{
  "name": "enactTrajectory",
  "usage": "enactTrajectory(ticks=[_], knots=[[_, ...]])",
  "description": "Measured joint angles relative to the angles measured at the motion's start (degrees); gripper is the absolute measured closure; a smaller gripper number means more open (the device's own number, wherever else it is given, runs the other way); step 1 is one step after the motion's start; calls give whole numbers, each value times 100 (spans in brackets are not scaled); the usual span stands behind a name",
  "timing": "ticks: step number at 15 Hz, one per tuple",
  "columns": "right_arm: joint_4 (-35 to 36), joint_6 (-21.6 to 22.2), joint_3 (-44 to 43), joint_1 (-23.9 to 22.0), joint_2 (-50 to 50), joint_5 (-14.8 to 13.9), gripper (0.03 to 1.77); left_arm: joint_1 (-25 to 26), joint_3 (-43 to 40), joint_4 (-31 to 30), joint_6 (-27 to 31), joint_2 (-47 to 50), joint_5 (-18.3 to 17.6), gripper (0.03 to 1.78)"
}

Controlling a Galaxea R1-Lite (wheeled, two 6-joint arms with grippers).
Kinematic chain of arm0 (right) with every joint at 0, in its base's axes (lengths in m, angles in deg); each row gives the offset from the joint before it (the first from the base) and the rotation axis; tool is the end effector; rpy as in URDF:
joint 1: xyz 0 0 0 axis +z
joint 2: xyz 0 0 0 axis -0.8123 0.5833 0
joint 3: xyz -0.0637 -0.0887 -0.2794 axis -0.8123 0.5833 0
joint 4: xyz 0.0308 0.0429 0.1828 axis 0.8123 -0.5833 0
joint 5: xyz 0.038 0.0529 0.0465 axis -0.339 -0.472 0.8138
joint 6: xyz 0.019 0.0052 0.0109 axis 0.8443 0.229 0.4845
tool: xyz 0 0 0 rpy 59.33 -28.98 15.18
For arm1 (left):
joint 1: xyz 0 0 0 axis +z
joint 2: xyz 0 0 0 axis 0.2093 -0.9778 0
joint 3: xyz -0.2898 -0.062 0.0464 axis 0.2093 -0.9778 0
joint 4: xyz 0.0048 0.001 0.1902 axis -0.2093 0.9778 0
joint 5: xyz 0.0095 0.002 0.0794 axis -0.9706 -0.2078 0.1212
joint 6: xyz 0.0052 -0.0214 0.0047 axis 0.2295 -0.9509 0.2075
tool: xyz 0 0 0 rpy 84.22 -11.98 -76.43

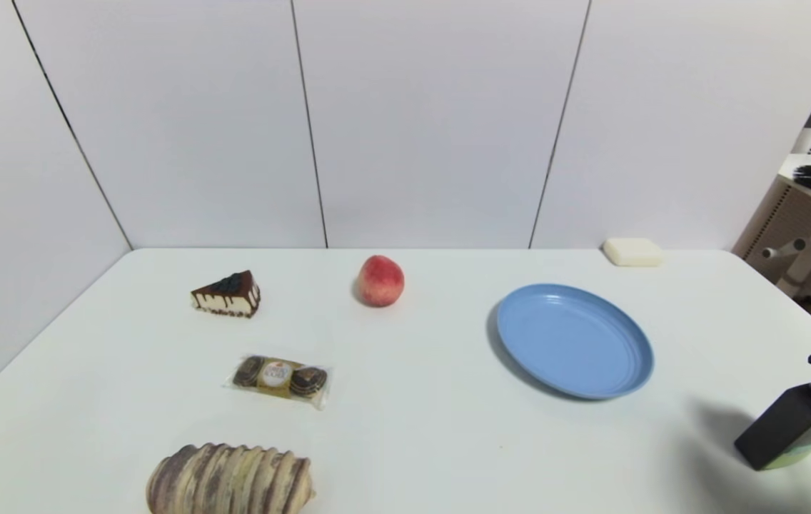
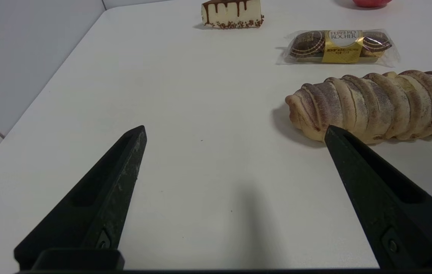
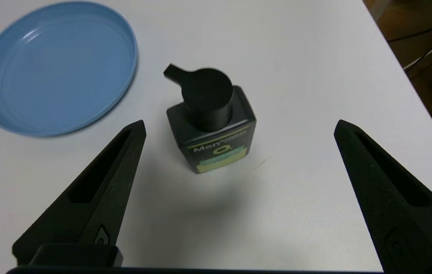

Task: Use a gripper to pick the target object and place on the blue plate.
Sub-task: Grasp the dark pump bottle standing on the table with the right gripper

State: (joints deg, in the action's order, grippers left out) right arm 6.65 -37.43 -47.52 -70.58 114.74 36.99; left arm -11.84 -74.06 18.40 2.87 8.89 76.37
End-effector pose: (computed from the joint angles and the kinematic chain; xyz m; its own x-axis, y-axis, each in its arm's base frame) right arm 0.0712 -0.0193 0.1948 0.8851 -0.1951 -0.4225 0.2295 0.9728 0.0317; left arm -0.0228 -0.0007 0.0745 0.9997 -0.0230 -0.0093 0.0236 0.9970 0.0732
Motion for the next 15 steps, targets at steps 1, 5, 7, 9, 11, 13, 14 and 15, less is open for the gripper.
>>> enactTrajectory(ticks=[1,5,7,9,11,13,14,15], knots=[[5,0,111,17,-88,2,9,0,0,0,0,0,0,12],[24,-7,513,168,-408,-9,9,0,0,0,0,0,0,12],[104,-51,758,205,-562,-6,9,0,0,0,0,0,0,12],[226,-139,1070,223,-735,-6,9,0,0,0,1,0,0,12],[305,-152,1326,299,-866,-4,9,0,0,0,0,0,-1,12],[421,-163,1460,369,-898,-1,9,0,0,0,0,0,0,12],[506,-172,1506,395,-868,0,9,0,0,0,0,0,-1,12],[611,-180,1552,425,-818,-1,9,0,0,-1,-2,0,0,12]])
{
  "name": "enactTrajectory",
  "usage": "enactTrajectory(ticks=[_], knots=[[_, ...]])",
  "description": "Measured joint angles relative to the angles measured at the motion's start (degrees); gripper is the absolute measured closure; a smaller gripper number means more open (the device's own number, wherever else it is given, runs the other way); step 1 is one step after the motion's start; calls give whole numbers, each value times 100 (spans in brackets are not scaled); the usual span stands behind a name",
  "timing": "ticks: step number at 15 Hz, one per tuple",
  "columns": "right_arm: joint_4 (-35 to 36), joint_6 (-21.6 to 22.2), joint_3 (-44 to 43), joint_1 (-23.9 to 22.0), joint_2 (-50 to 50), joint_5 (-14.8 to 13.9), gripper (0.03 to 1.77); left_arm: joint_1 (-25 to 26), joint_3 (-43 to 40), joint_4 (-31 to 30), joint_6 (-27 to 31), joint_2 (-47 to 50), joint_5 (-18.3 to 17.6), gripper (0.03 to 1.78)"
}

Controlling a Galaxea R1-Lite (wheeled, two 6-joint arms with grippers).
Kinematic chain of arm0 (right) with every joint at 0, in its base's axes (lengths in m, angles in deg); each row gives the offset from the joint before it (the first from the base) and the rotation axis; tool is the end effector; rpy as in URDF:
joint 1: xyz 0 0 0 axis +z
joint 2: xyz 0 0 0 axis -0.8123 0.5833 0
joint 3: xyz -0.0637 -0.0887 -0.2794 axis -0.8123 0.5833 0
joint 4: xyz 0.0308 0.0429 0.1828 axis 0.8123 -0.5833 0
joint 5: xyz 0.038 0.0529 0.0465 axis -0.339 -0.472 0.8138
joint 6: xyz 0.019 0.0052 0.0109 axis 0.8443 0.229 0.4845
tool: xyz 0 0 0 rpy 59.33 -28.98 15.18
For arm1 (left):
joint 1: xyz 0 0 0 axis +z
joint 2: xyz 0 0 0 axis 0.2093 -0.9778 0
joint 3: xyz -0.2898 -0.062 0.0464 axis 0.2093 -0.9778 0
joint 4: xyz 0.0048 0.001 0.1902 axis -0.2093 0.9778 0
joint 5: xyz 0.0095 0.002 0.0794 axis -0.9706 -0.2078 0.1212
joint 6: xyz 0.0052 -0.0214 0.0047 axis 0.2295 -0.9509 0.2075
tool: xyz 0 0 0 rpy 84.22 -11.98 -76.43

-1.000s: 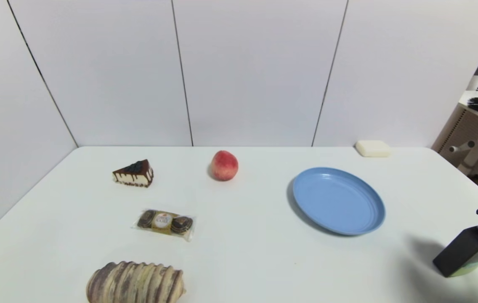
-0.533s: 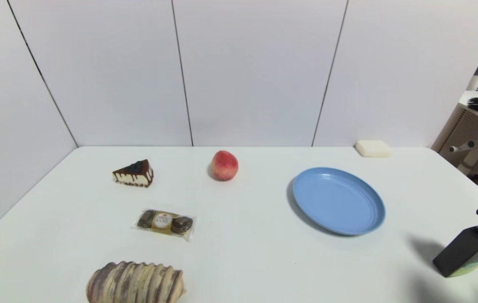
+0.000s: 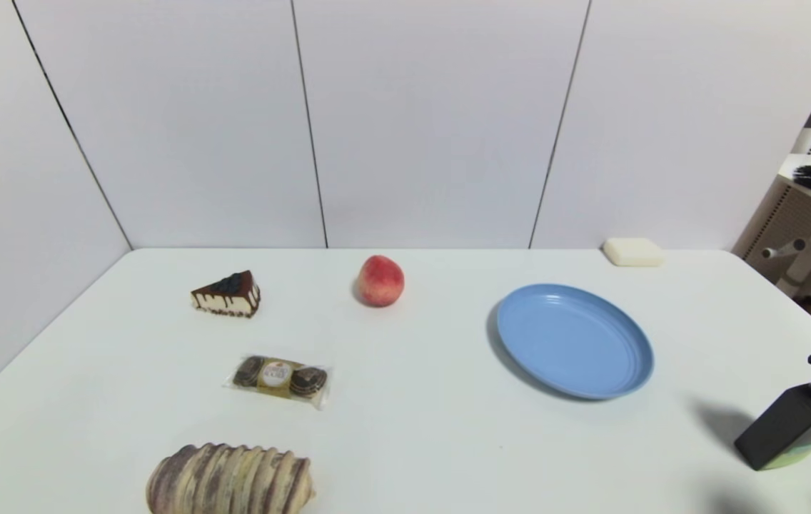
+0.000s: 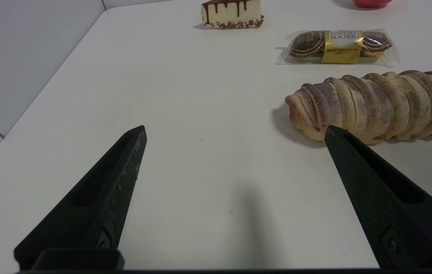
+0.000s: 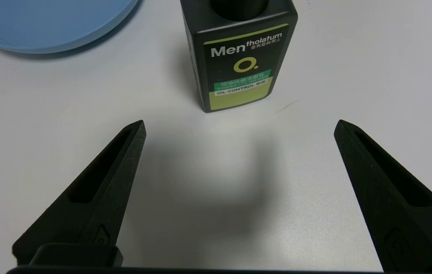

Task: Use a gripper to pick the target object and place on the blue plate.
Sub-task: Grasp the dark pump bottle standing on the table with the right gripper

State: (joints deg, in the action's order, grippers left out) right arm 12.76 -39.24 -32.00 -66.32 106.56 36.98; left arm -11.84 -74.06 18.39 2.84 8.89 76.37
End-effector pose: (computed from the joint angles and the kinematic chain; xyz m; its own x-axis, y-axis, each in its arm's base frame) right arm 0.0448 -0.0081 0.1367 0.8880 -0.1270 -0.4419 0.1437 0.9896 0.0044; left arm -0.0228 -0.0007 0.0745 0.9997 -0.0230 -0.0091 0.0236 0.9971 0.0726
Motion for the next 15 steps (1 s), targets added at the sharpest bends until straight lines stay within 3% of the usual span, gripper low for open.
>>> enactTrajectory(ticks=[7,15], knots=[[790,-17,232,247,663,-29,9,0,0,1,2,0,-1,12],[2276,-107,480,171,1719,-41,9,0,0,1,2,0,0,12]])
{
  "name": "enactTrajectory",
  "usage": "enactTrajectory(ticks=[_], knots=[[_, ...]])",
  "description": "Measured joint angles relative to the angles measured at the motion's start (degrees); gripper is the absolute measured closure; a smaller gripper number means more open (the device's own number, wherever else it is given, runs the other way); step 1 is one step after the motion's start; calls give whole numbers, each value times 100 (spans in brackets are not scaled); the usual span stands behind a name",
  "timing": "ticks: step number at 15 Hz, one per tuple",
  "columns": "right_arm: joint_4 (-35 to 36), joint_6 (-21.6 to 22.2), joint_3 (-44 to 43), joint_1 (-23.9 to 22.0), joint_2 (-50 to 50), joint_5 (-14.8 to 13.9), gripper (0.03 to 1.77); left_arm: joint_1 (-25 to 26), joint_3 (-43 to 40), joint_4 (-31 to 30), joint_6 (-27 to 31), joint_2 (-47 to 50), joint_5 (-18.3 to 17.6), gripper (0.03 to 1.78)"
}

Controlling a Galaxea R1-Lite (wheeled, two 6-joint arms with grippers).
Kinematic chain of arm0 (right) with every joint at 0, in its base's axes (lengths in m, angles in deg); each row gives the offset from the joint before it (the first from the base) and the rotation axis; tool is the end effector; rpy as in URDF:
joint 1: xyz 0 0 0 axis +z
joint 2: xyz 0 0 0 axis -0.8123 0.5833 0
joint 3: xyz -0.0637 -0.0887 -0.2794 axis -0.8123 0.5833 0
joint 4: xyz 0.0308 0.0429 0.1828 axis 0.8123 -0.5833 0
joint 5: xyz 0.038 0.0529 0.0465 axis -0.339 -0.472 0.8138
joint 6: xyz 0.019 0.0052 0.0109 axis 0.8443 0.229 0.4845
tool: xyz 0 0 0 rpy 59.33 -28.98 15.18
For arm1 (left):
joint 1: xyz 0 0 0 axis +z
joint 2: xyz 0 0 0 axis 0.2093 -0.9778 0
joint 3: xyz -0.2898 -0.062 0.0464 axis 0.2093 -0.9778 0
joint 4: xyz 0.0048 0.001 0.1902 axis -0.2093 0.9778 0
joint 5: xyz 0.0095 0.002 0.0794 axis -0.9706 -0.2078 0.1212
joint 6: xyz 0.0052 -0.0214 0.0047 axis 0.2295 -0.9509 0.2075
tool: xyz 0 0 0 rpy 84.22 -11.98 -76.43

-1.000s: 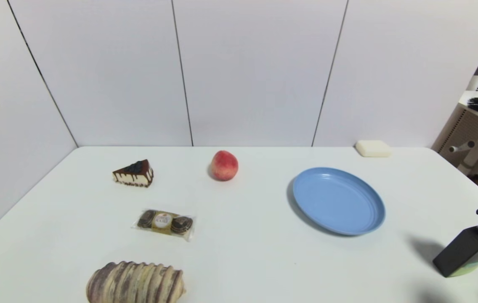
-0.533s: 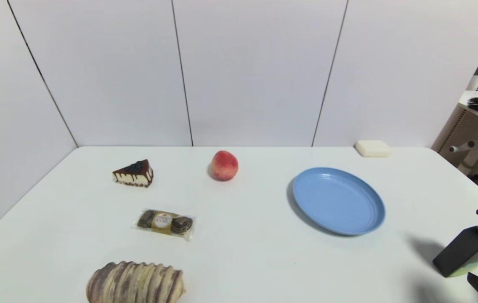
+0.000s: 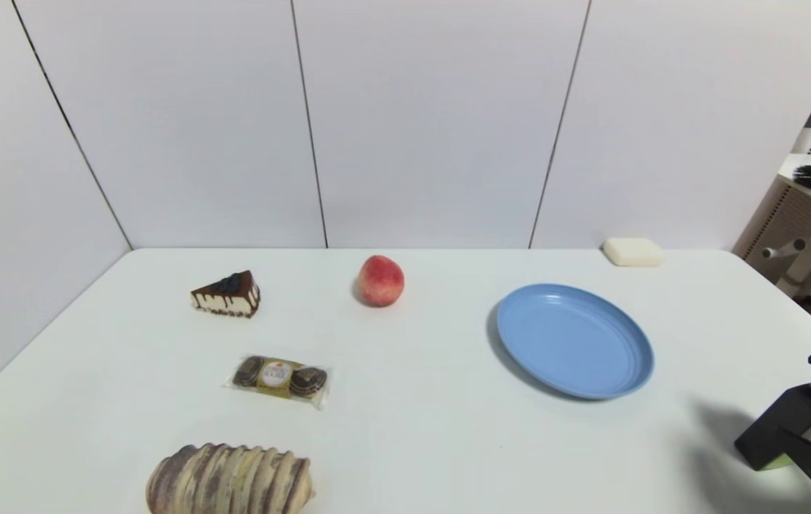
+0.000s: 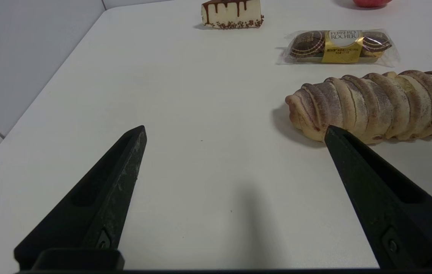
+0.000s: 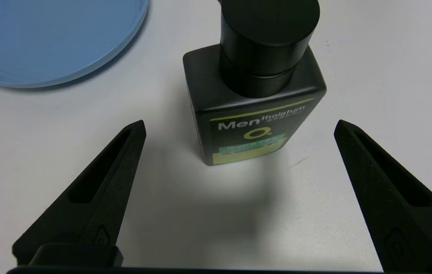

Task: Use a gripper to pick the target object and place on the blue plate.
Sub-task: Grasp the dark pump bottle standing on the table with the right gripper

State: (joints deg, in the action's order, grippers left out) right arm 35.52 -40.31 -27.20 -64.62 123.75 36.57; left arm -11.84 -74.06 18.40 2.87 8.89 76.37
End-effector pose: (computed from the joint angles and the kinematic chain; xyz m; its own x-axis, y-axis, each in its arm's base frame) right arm 0.0951 -0.0160 0.1285 0.8963 -0.1088 -0.4300 0.1127 0.9935 -0.0165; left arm -0.0228 -0.0007 0.0745 0.9997 -0.0230 -0.0093 0.0236 0.9970 0.0732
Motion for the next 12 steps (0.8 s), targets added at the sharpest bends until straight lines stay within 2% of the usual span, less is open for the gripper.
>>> enactTrajectory(ticks=[12], knots=[[2013,-174,769,-30,1062,6,9,0,0,0,0,0,-1,12]])
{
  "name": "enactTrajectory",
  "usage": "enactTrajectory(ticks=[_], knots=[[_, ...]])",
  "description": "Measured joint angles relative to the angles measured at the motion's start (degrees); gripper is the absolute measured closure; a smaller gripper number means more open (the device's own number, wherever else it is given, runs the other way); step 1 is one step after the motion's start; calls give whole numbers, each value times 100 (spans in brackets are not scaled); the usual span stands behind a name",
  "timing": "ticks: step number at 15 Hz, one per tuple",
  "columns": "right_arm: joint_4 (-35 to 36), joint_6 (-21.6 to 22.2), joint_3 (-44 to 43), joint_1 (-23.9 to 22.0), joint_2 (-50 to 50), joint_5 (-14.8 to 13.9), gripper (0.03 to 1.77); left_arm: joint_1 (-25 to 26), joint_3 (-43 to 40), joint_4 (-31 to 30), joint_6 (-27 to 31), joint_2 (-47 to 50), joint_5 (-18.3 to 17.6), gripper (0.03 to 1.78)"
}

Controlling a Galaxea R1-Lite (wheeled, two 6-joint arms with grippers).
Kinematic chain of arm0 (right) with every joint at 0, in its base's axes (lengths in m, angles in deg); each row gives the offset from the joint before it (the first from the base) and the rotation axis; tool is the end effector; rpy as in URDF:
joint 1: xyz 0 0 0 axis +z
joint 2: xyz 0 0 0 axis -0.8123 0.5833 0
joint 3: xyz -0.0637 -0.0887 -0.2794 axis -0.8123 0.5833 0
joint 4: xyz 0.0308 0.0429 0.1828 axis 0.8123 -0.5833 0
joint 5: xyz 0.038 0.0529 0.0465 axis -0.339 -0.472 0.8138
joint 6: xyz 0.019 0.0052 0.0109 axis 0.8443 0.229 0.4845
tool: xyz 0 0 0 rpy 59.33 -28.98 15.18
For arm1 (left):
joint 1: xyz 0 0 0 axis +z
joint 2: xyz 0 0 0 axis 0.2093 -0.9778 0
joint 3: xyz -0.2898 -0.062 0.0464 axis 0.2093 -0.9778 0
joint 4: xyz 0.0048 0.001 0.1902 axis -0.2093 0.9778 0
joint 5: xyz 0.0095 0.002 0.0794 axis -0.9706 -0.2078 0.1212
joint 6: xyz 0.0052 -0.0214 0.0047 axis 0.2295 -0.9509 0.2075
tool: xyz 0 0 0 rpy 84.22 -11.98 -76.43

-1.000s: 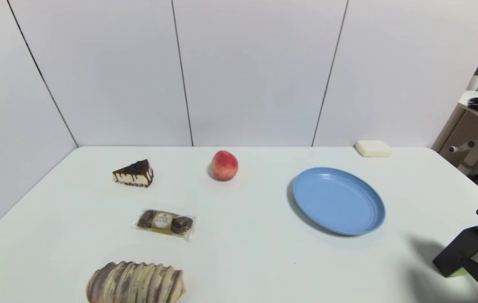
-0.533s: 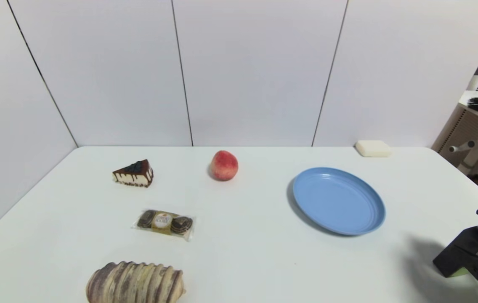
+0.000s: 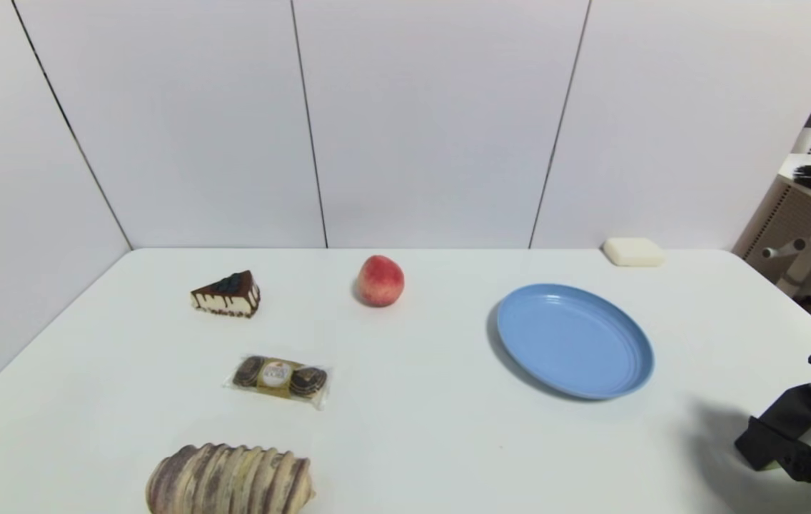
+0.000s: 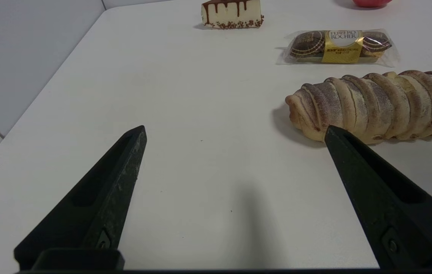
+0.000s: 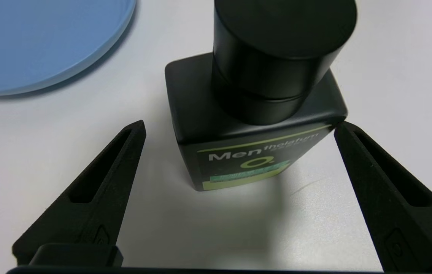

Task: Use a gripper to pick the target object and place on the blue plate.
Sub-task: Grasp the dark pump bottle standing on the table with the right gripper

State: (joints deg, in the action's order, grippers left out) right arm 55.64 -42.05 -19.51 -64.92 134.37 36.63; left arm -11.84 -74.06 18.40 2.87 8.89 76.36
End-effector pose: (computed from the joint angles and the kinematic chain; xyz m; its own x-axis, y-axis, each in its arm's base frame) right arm 0.1124 -0.0198 0.1075 0.9087 -0.1148 -0.4013 0.1053 0.9934 -0.0459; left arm -0.0228 -0.0007 0.0745 0.9997 -0.0232 -0.0093 0.0238 0.9970 0.0732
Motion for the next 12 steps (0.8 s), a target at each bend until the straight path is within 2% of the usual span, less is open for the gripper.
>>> enactTrajectory(ticks=[7,12], knots=[[992,-83,132,74,692,27,9,0,0,0,0,0,1,12],[1124,-193,134,91,957,33,9,-2,0,0,-2,0,0,12]])
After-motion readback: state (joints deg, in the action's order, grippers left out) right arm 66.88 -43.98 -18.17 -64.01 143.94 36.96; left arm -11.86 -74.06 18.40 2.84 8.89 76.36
